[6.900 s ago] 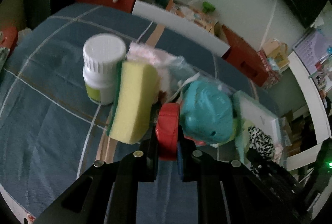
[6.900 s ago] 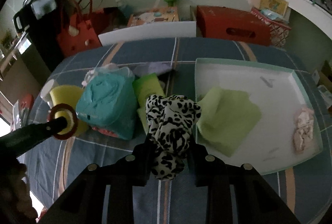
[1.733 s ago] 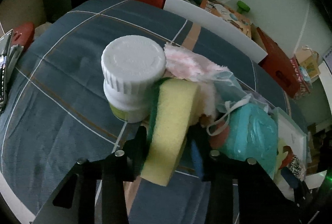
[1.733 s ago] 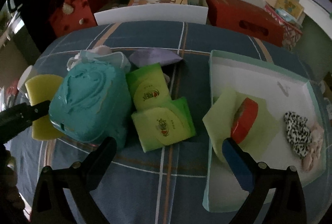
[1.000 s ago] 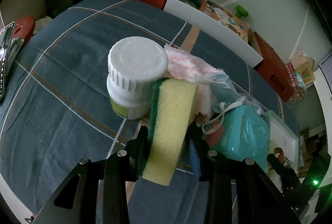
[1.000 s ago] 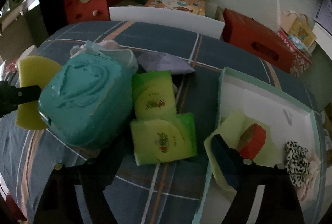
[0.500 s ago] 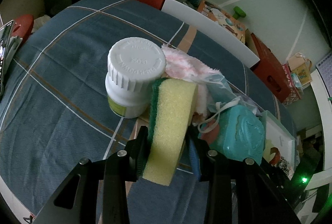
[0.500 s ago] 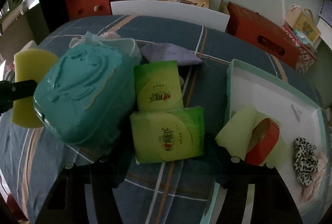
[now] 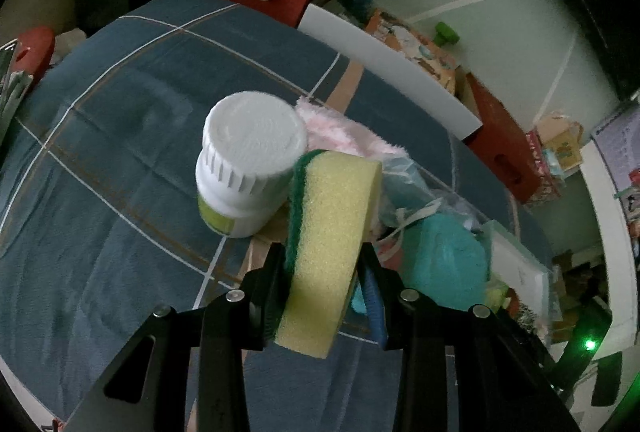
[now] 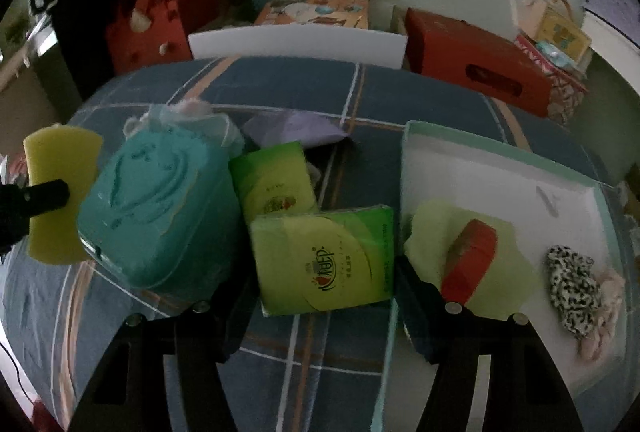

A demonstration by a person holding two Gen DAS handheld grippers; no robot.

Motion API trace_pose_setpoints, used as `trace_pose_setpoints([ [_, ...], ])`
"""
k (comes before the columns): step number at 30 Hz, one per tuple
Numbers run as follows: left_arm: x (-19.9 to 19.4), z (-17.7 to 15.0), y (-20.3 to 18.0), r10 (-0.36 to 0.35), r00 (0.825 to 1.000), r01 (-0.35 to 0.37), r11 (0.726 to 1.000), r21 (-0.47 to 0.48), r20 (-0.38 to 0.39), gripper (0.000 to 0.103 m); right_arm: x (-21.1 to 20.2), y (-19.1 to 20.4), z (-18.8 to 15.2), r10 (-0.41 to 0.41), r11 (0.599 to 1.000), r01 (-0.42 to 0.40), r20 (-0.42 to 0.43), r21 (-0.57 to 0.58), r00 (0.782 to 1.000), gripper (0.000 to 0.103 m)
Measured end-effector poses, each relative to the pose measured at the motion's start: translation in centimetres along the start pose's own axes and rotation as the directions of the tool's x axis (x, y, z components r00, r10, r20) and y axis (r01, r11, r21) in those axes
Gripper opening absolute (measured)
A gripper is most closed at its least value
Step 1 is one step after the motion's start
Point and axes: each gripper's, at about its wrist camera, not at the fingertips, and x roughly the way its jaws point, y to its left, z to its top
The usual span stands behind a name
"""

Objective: Organize soft objects
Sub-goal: 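Grasp the yellow-green sponge with the left tool while the right tool grasps the green tissue pack, then carry the sponge and tissue pack over the white tray with both tools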

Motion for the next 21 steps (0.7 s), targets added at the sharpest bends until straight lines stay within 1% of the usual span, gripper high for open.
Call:
trace_pose_setpoints([
  [3,-0.4,0.2,-0.2,-0.023,1.0,0.023,1.0,0.009,0.01,0.038,-1.1,-0.7,0.0,0.004,0.999,-0.005,0.023,0.043,1.0,0.068],
  [5,-0.7,0.4,-0.4,-0.024,0.999,0.024,1.0,0.019,0.022,0.038,-1.7,-1.1,0.2,0.002,0.998,-0.005,0.036,0.07,0.999,0.068],
  [11,-2.1,1.1,-1.4,-0.028,0.996,0.022,0.997,0.067,0.085,0.038,-3.1,-2.7,1.1,-0.061,0.992,0.053,0.064,0.117,0.996,0.068],
  [14,-2.5,1.4,-1.9,-0.039,0.994,0.03,0.996,0.088,0.102,0.038,-3.2,-3.5,1.6,-0.111,0.982,0.104,0.037,0.156,0.993,0.068],
  [18,-2.5,1.6,-3.0,-0.05,0.992,0.035,0.991,0.127,0.112,0.038,-3.5,-5.0,2.2,-0.125,0.971,0.117,0.023,0.21,0.992,0.068],
  [21,-2.5,1.6,-3.9,-0.05,0.992,0.032,0.988,0.154,0.117,0.038,-4.0,-6.1,3.2,-0.181,0.957,0.172,0.017,0.233,0.983,0.068],
])
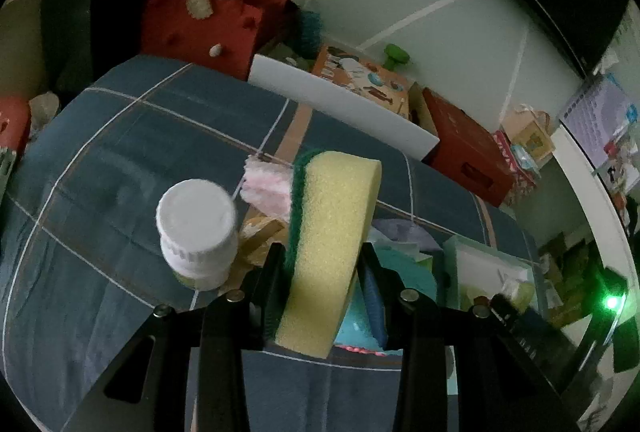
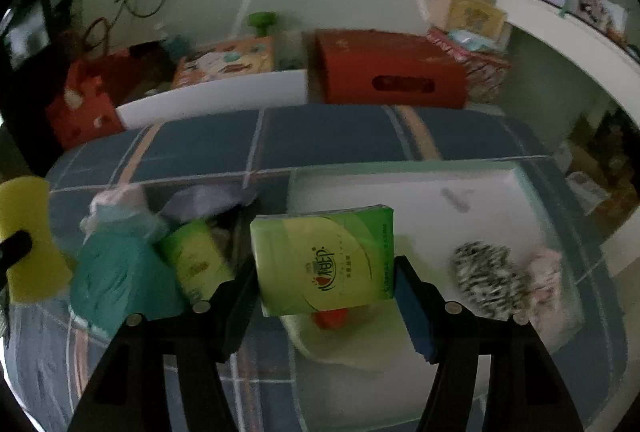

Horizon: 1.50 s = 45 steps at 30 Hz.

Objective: Organize soft objects
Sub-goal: 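Carry the sponge and tissue pack over the white tray with both tools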

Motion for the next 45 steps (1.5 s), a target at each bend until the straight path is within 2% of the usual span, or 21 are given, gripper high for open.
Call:
trace_pose_setpoints([
  [9,0.5,-0.1,-2.2,0.023,1.0,-0.023,0.997,0.072,-0.001,0.034,-0.4,-4.6,2.6,-0.051,0.989,0.048,0.024,0.138,0.998,0.068],
  [11,0.5,-0.3,-2.7,0.013,1.0,-0.013,0.997,0.077,-0.006,0.033,0.0,-6.0,2.6,-0.056,0.983,0.052,0.016,0.173,0.998,0.068],
  [15,0.6,-0.5,-3.9,0.046,0.999,-0.048,0.993,0.107,0.016,0.032,1.0,-9.3,1.9,-0.072,0.968,0.073,-0.014,0.242,0.997,0.068],
  [18,0.6,-0.4,-4.2,0.035,0.999,-0.037,0.994,0.102,0.026,0.031,1.7,-11.0,1.3,-0.083,0.957,0.091,-0.04,0.275,0.996,0.068],
  [25,0.2,-0.3,-3.7,0.056,0.997,-0.06,0.995,0.074,0.055,0.03,2.3,-13.2,0.5,-0.057,0.945,0.074,-0.062,0.318,0.996,0.068],
  [30,-1.5,0.3,-5.6,0.061,0.993,-0.073,0.99,0.122,0.104,0.03,2.9,-14.4,0.8,-0.088,0.944,0.104,-0.065,0.312,0.994,0.068],
  [34,-1.5,0.8,-9.6,-0.003,0.996,-0.015,0.978,0.208,0.091,0.03,3.4,-15.1,0.8,-0.112,0.943,0.13,-0.076,0.306,0.991,0.068],
  [37,-0.4,0.6,-13.7,-0.074,0.996,0.058,0.955,0.291,0.044,0.03,3.8,-15.8,0.7,-0.111,0.937,0.134,-0.088,0.322,0.99,0.068],
  [40,1.4,-0.2,-17.5,-0.109,0.994,0.105,0.925,0.364,-0.008,0.03,4.1,-16.7,0.6,-0.117,0.929,0.144,-0.098,0.341,0.988,0.068],
  [42,2.9,-0.8,-19.4,-0.132,0.99,0.14,0.91,0.391,-0.049,0.03,4.2,-17.4,0.5,-0.126,0.923,0.155,-0.103,0.351,0.987,0.068],
  [45,5.5,-2.2,-22.5,-0.176,0.974,0.22,0.883,0.415,-0.141,0.03,4.3,-18.1,0.3,-0.131,0.916,0.163,-0.11,0.366,0.985,0.068],
])
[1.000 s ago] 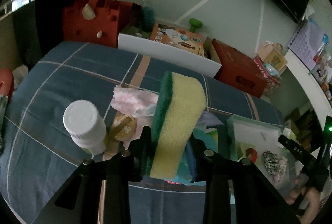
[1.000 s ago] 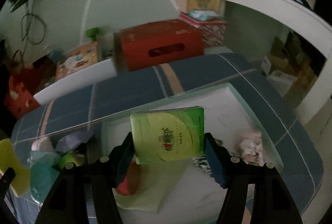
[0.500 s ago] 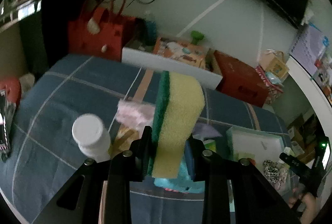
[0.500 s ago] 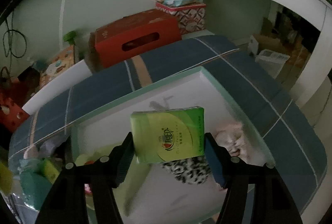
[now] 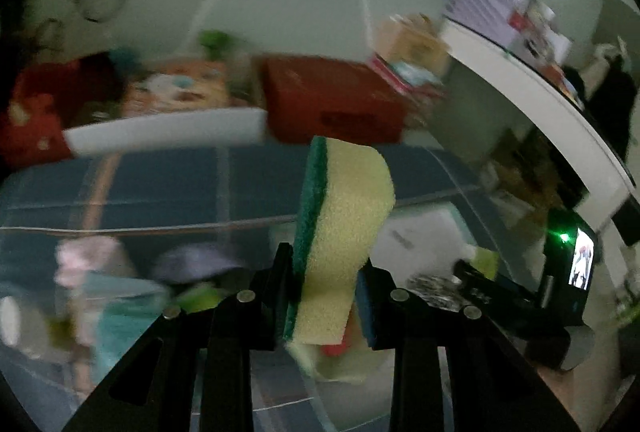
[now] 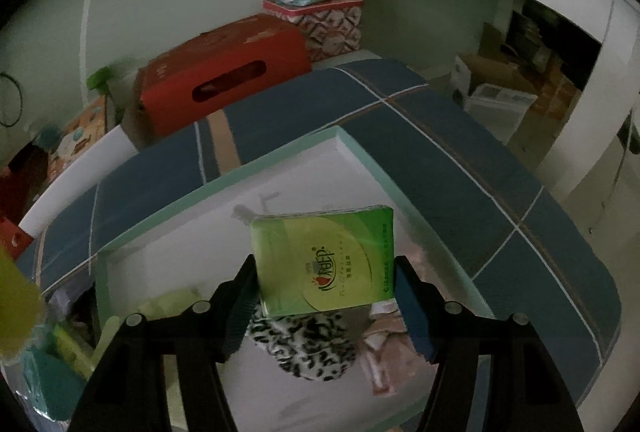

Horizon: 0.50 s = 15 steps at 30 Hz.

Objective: Organize soft objects
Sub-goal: 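Carry the sponge and tissue pack over the white tray with both tools, then open both tools to drop the sponge and tissue pack into the tray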

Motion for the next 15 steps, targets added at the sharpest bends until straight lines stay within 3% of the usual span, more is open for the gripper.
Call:
trace_pose_setpoints([
  [8,6.7,0.3,-3.9,-0.067,0.992,0.072,0.996,0.044,-0.108,0.031,0.4,-1.3,0.2,-0.005,1.0,0.005,-0.011,0.031,1.0,0.068],
  [15,8.4,0.0,-3.9,-0.058,0.988,0.061,0.998,0.019,-0.143,0.034,0.2,-1.2,0.3,-0.008,1.0,0.008,-0.003,0.029,1.0,0.07],
])
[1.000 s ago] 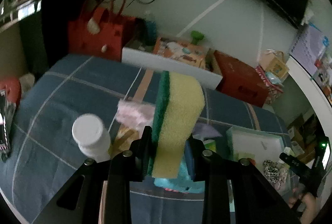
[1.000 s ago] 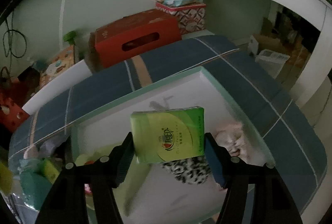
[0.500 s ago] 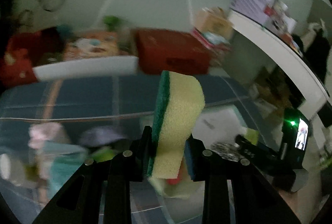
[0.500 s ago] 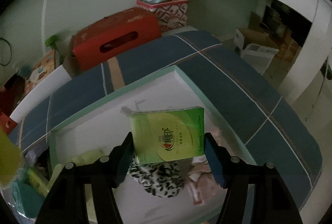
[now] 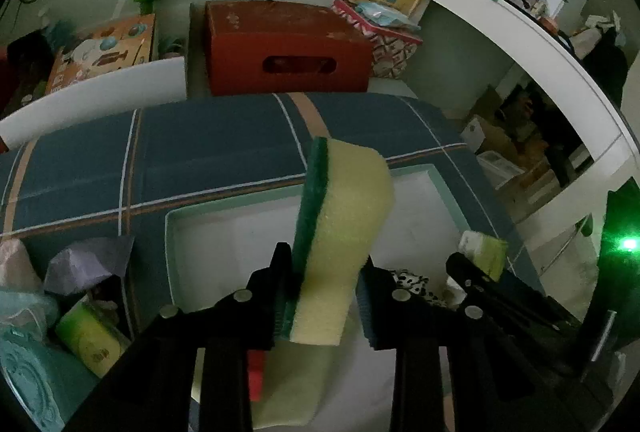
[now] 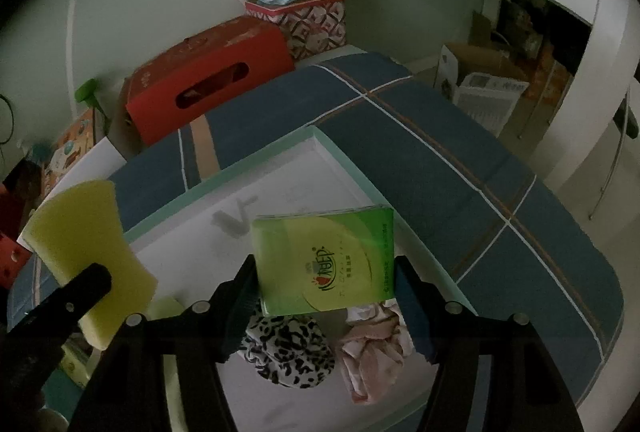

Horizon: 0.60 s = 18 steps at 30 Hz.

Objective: Organize soft objects
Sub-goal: 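Open both tools to drop the sponge and tissue pack into the tray, then move both open tools back from the tray to the pile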

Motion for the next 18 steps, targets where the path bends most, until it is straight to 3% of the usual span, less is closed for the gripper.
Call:
trace_pose_setpoints([
  [1,0.1,0.1,0.1,0.006,1.0,-0.006,1.0,-0.004,0.001,0.036,-0.1,0.1,0.0,-0.003,1.0,0.003,0.003,-0.004,1.0,0.072],
  [4,-0.1,0.2,0.6,0.025,1.0,-0.025,0.999,-0.022,0.008,0.063,-0.4,0.3,0.0,-0.007,1.0,0.008,0.008,-0.012,1.0,0.079],
  [7,-0.5,0.3,1.1,0.028,0.999,-0.027,0.999,-0.04,0.018,0.066,-0.5,0.4,0.0,-0.015,1.0,0.015,0.007,-0.021,1.0,0.082],
  [11,-1.6,0.2,2.1,0.065,0.997,-0.062,0.996,-0.062,0.043,0.078,-0.6,0.6,0.1,-0.029,0.999,0.03,0.01,-0.033,1.0,0.087],
  [14,-2.3,0.1,3.1,0.092,0.994,-0.087,0.991,-0.098,0.056,0.082,-0.7,0.9,0.0,-0.033,0.998,0.034,0.015,-0.044,0.999,0.093],
  [16,-2.6,0.1,3.8,0.115,0.992,-0.108,0.988,-0.114,0.056,0.084,-0.9,1.0,0.0,-0.029,0.998,0.03,0.022,-0.048,0.999,0.103],
  [18,-3.1,0.0,4.5,0.144,0.988,-0.136,0.983,-0.126,0.058,0.09,-1.1,1.2,0.0,-0.025,0.998,0.027,0.029,-0.054,0.999,0.103],
])
